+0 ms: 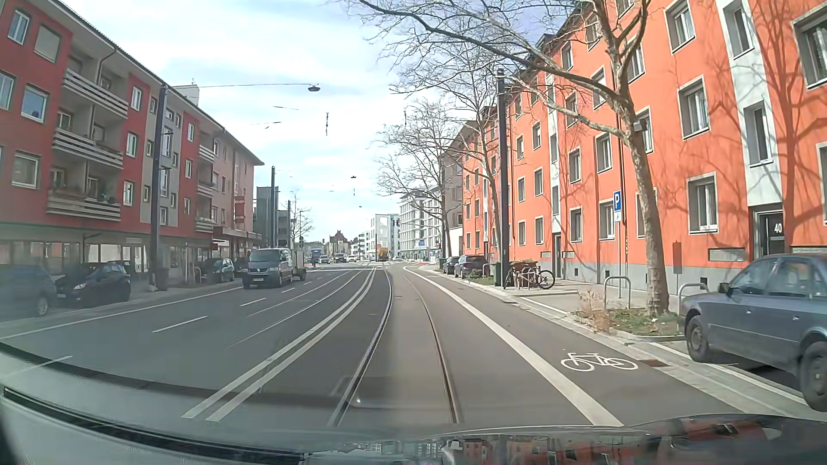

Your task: Follow the waypoints while adhering to traffic rules and regulations

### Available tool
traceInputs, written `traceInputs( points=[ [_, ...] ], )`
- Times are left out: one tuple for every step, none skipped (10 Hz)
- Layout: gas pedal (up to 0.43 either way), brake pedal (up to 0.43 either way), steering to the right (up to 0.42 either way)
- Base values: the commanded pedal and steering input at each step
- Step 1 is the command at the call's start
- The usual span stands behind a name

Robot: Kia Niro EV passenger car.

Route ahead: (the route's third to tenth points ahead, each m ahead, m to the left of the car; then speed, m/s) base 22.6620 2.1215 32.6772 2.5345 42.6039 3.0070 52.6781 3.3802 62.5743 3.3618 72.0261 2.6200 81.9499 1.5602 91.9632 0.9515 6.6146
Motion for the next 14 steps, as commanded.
traceInputs(
  points=[
    [0.067, 0.000, -0.016],
    [0.067, 0.000, -0.016],
    [0.067, 0.000, -0.017],
    [0.067, 0.000, -0.017],
    [0.067, 0.000, -0.017],
    [0.067, 0.000, -0.017],
    [0.067, 0.000, -0.017],
    [0.067, 0.000, -0.017],
    [0.067, 0.000, -0.016],
    [0.067, 0.000, -0.015],
    [0.067, 0.000, -0.015],
    [0.067, 0.000, -0.015],
    [0.067, 0.000, -0.014],
    [0.067, 0.000, -0.014]
  ],
)
